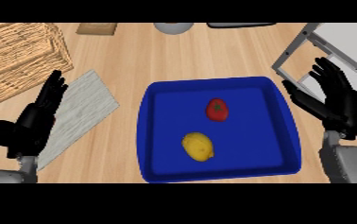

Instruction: Pick the tomato from the tray and place it in the tiered shelf

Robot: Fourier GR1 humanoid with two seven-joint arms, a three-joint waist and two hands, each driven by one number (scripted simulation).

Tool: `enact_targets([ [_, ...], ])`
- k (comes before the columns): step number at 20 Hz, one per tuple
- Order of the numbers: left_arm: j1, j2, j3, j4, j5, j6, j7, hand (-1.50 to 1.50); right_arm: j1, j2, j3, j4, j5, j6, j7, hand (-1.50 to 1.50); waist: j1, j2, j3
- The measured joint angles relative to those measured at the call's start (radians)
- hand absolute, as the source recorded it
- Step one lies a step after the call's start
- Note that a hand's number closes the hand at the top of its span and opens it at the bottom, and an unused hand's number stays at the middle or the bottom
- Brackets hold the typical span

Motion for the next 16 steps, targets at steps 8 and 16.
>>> enact_targets([
  [8,-0.060,-0.091,-0.117,0.023,-0.065,0.009,0.010,0.00,0.157,0.202,-0.013,0.005,0.168,-0.507,-0.120,-1.50,0.024,-0.007,-0.005],
  [16,-0.130,-0.157,-0.136,0.105,-0.111,-0.003,0.000,0.00,0.326,0.211,0.186,-0.186,0.213,-0.495,-0.089,-1.50,0.060,-0.011,-0.006],
])
